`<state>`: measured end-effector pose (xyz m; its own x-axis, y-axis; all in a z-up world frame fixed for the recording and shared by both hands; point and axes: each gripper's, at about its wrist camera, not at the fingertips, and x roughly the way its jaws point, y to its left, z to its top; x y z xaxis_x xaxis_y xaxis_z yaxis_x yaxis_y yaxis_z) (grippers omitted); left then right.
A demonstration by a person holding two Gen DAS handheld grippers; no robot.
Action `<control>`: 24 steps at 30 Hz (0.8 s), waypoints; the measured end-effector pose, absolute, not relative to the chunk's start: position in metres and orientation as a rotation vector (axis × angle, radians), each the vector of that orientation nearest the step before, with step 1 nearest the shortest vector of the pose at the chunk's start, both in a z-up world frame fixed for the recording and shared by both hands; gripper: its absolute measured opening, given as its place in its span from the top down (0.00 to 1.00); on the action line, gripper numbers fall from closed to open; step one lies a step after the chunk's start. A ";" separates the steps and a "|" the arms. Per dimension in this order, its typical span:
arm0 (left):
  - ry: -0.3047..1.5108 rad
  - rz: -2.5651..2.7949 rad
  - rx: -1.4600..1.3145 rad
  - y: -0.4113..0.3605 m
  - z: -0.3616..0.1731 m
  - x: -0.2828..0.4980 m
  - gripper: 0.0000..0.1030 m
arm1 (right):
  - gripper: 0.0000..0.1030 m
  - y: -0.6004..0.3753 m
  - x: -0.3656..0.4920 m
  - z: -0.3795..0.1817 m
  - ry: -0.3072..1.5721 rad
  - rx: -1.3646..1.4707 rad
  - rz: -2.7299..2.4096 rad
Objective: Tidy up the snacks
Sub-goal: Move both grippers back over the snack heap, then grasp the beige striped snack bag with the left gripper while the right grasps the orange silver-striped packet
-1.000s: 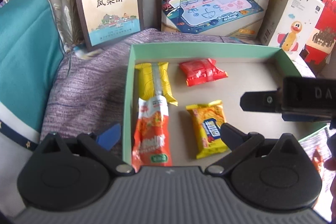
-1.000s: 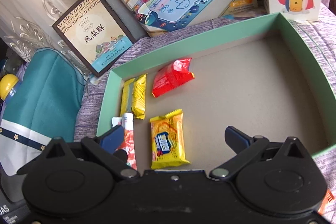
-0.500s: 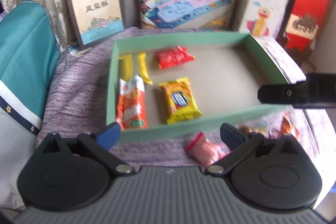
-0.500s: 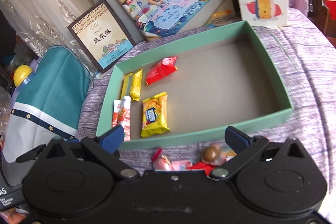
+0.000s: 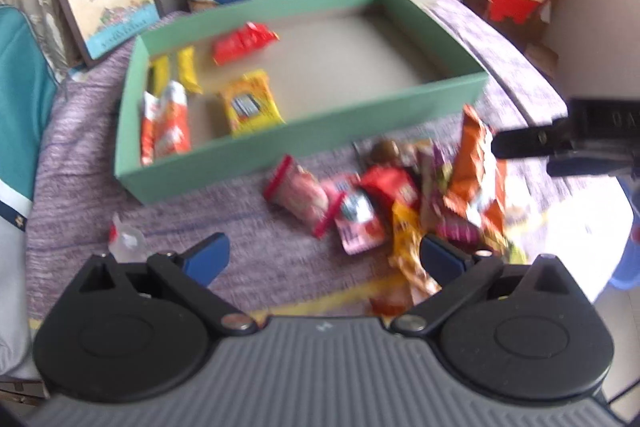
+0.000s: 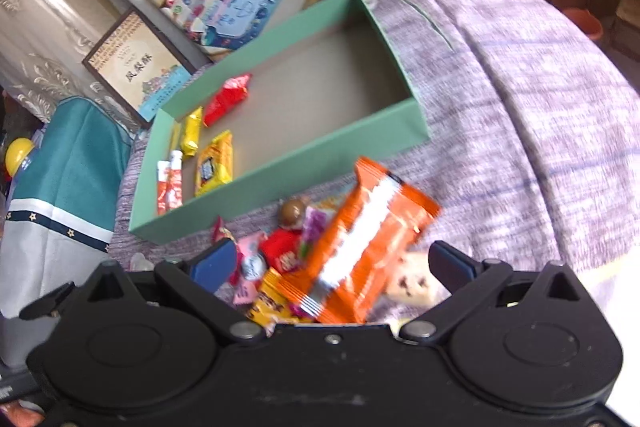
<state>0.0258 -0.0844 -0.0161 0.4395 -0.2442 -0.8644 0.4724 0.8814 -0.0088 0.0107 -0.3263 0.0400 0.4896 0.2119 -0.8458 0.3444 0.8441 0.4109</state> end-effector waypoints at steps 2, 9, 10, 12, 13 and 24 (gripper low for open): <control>1.040 -0.483 0.256 -0.078 -0.024 0.015 0.00 | 0.00 -0.326 0.002 0.033 1.080 0.610 -0.088; 1.089 -0.588 0.253 -0.063 -0.038 -0.013 0.12 | 0.00 -0.323 -0.022 0.018 1.084 0.658 -0.112; 1.096 -0.600 0.264 -0.063 -0.041 -0.016 0.17 | 0.00 -0.322 -0.023 0.017 1.085 0.660 -0.115; 1.116 -0.620 0.276 -0.064 -0.047 -0.017 0.27 | 0.00 -0.318 -0.023 0.016 1.092 0.656 -0.116; 1.117 -0.631 0.272 -0.064 -0.049 -0.019 0.35 | 0.00 -0.316 -0.023 0.016 1.096 0.653 -0.118; 1.018 -0.466 0.163 -0.048 -0.041 0.004 0.64 | 0.10 -0.313 0.008 0.028 1.028 0.599 -0.160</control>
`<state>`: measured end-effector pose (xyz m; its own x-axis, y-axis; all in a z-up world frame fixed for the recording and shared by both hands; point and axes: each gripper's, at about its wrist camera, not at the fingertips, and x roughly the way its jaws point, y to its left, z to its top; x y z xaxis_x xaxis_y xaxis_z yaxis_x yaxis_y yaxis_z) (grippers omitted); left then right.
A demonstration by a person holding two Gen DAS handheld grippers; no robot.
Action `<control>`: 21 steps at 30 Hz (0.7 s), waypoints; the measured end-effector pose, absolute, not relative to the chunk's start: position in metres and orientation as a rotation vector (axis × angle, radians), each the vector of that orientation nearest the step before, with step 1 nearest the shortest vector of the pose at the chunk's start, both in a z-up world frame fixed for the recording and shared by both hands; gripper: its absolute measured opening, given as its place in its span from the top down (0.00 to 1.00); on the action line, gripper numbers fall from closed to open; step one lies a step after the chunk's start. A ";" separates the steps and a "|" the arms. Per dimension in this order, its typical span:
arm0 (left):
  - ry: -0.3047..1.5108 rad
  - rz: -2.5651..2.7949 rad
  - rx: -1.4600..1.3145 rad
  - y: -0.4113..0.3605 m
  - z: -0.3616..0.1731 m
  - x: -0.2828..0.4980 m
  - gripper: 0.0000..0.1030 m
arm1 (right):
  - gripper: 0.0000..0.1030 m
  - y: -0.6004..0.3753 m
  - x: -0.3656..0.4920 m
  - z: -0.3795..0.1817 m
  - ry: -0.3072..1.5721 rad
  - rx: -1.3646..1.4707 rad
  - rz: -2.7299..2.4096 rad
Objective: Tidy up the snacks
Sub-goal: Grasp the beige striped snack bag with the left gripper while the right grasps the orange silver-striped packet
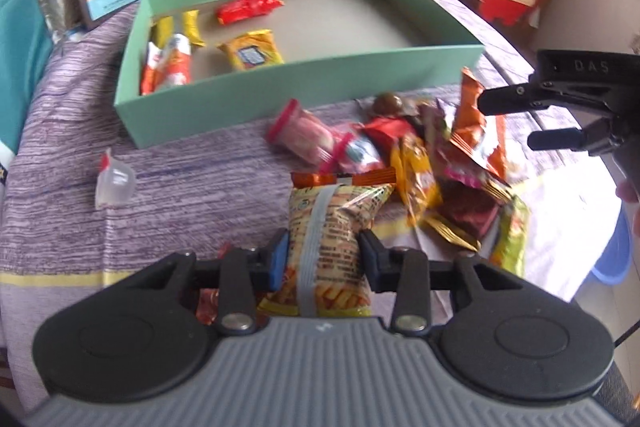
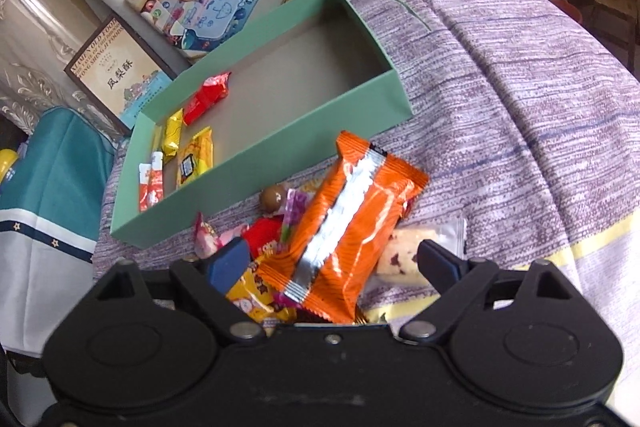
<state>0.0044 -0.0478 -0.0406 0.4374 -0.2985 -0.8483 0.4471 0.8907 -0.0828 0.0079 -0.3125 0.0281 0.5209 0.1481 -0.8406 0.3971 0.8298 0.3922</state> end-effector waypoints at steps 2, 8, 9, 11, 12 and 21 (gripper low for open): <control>1.035 -0.471 0.149 -0.048 -0.043 0.011 0.63 | 0.11 -0.313 0.018 0.023 1.043 0.610 -0.177; 1.086 -0.514 0.156 -0.052 -0.058 0.010 0.53 | 0.26 -0.300 0.025 0.009 1.047 0.545 -0.176; 1.096 -0.518 0.152 -0.052 -0.060 0.009 0.53 | 0.37 -0.300 0.025 0.009 1.041 0.537 -0.180; 1.113 -0.521 0.145 -0.052 -0.064 0.010 0.55 | 0.45 -0.301 0.023 0.008 1.033 0.545 -0.172; 1.114 -0.522 0.146 -0.052 -0.065 0.010 0.57 | 0.48 -0.301 0.022 0.008 1.033 0.543 -0.166; 1.037 -0.546 0.175 -0.057 -0.042 0.004 0.63 | 0.58 -0.300 0.019 0.020 1.016 0.509 -0.106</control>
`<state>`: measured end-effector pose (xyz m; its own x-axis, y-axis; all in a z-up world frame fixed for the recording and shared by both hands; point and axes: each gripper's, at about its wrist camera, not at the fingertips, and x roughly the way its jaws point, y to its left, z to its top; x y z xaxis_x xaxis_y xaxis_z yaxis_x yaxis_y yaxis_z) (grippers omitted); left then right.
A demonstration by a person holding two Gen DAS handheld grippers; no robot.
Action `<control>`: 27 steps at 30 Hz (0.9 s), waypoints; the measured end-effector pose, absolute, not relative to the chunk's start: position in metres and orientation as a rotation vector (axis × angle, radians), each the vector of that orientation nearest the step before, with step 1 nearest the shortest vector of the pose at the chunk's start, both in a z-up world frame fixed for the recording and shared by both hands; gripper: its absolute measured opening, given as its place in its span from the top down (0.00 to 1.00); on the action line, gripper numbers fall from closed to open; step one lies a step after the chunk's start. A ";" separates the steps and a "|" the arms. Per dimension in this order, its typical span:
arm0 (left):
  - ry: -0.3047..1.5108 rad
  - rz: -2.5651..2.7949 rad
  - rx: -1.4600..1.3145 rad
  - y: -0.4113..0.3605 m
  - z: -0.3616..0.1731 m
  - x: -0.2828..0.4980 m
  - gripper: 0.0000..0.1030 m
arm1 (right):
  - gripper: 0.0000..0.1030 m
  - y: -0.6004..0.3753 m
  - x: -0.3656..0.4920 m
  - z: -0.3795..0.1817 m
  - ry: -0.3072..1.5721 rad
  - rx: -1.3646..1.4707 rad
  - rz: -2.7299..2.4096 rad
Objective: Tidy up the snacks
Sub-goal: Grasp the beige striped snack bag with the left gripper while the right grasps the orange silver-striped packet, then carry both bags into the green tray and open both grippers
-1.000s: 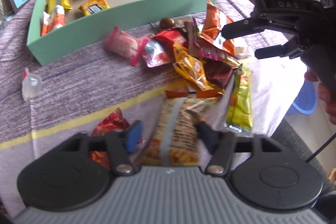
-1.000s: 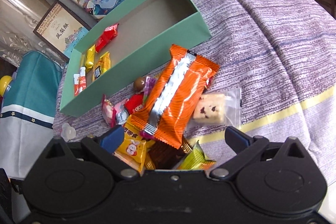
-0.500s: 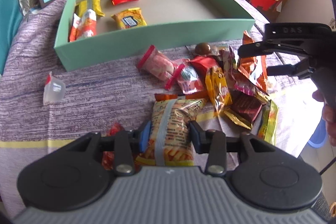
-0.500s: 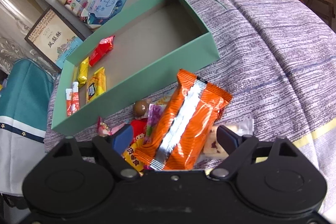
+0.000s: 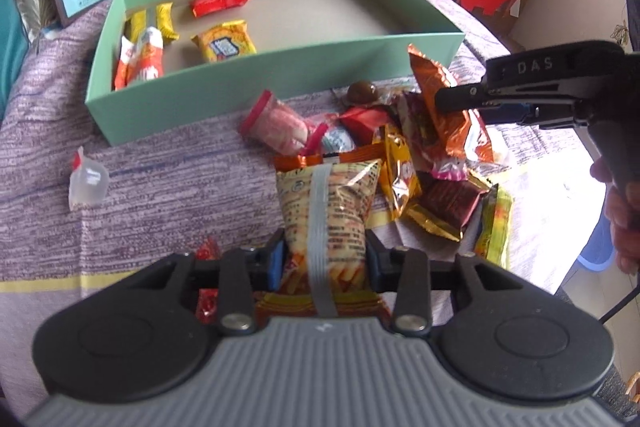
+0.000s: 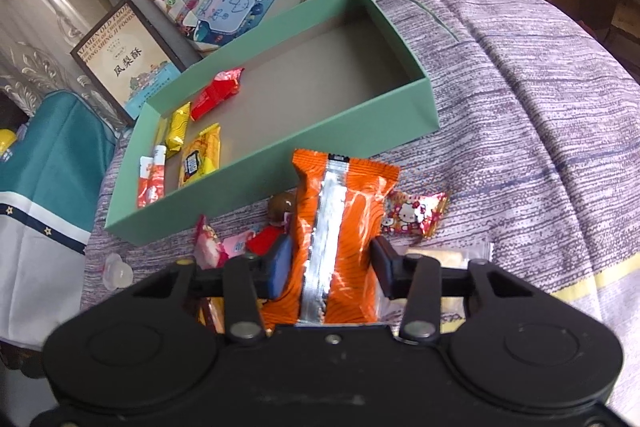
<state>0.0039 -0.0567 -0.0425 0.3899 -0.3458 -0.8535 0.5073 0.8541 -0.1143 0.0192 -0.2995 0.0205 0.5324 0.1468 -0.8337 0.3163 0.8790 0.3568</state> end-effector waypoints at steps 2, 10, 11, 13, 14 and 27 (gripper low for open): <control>1.033 -0.547 0.179 -0.055 -0.039 0.004 0.63 | 0.58 -0.301 0.021 0.015 1.053 0.523 -0.080; 1.027 -0.499 0.158 -0.046 -0.030 0.006 0.63 | 0.45 -0.296 0.025 0.004 1.044 0.518 -0.105; 1.022 -0.491 0.153 -0.044 -0.027 0.008 0.63 | 0.46 -0.294 0.024 0.004 1.033 0.501 -0.119; 1.014 -0.479 0.144 -0.042 -0.022 0.012 0.63 | 0.51 -0.295 0.020 0.007 1.018 0.510 -0.127; 1.010 -0.475 0.139 -0.042 -0.020 0.015 0.63 | 0.52 -0.296 0.018 0.009 1.011 0.516 -0.120; 0.913 -0.478 0.154 -0.089 0.022 0.084 0.63 | 0.53 -0.323 0.061 0.069 0.913 0.498 -0.041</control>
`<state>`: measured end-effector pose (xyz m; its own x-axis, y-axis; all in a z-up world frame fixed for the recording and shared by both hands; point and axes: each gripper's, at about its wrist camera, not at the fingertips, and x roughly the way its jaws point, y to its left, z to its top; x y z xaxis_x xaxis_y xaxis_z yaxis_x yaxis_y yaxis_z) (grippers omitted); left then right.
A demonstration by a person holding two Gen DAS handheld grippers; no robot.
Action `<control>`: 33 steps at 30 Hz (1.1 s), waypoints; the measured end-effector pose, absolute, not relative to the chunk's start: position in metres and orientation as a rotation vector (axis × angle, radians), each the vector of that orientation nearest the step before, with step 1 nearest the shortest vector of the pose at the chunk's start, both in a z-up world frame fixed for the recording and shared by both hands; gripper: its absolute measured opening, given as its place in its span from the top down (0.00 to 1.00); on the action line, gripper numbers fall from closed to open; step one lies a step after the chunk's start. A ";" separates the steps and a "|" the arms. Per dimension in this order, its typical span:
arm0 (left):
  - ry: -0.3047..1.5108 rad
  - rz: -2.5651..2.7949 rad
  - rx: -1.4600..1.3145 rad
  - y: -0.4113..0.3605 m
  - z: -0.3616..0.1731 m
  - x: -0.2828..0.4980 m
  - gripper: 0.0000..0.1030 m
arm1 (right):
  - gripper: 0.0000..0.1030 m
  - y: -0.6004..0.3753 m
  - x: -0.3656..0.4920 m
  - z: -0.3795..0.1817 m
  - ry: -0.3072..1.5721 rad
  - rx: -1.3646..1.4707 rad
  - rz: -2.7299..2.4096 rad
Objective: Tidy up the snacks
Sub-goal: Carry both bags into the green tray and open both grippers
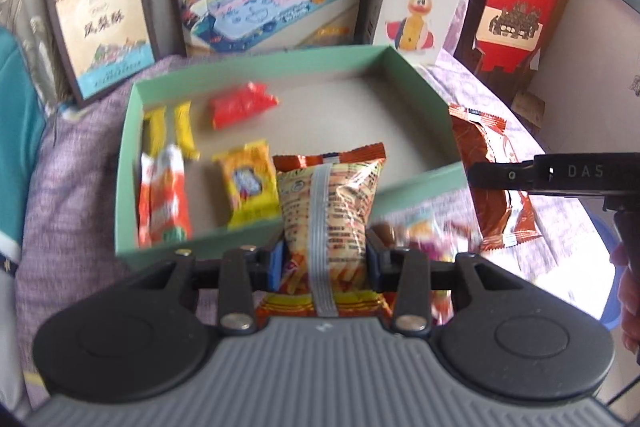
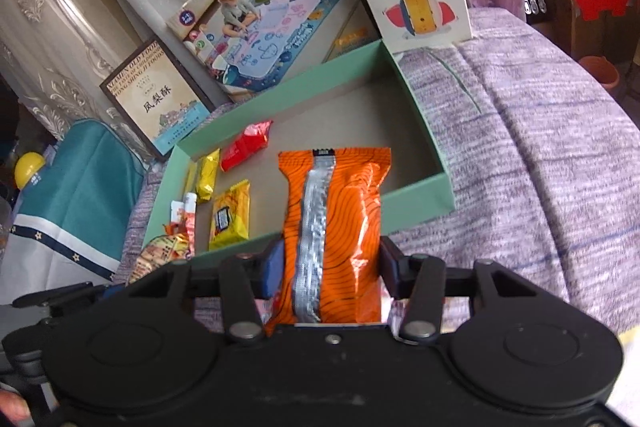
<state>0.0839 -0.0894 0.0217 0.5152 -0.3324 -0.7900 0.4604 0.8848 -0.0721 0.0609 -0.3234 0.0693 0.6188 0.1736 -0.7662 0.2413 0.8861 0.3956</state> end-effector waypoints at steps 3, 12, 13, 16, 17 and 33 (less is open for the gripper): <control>0.926 -0.476 0.143 -0.113 0.024 0.118 0.63 | 0.53 -0.328 0.099 0.075 0.903 0.451 -0.043; 0.968 -0.410 0.060 -0.169 -0.005 0.221 0.63 | 0.53 -0.353 0.222 0.052 0.975 0.410 -0.029; 0.971 -0.406 0.061 -0.174 -0.011 0.229 0.63 | 0.53 -0.356 0.232 0.048 0.987 0.407 -0.022; 0.989 -0.401 0.056 -0.187 -0.026 0.251 0.63 | 0.53 -0.357 0.255 0.033 1.018 0.377 -0.017; 0.993 -0.402 0.058 -0.190 -0.031 0.256 0.63 | 0.53 -0.357 0.259 0.029 1.026 0.372 -0.016; 0.957 -0.372 0.115 -0.213 -0.034 0.261 0.03 | 0.00 -0.361 0.235 0.041 0.950 0.429 -0.044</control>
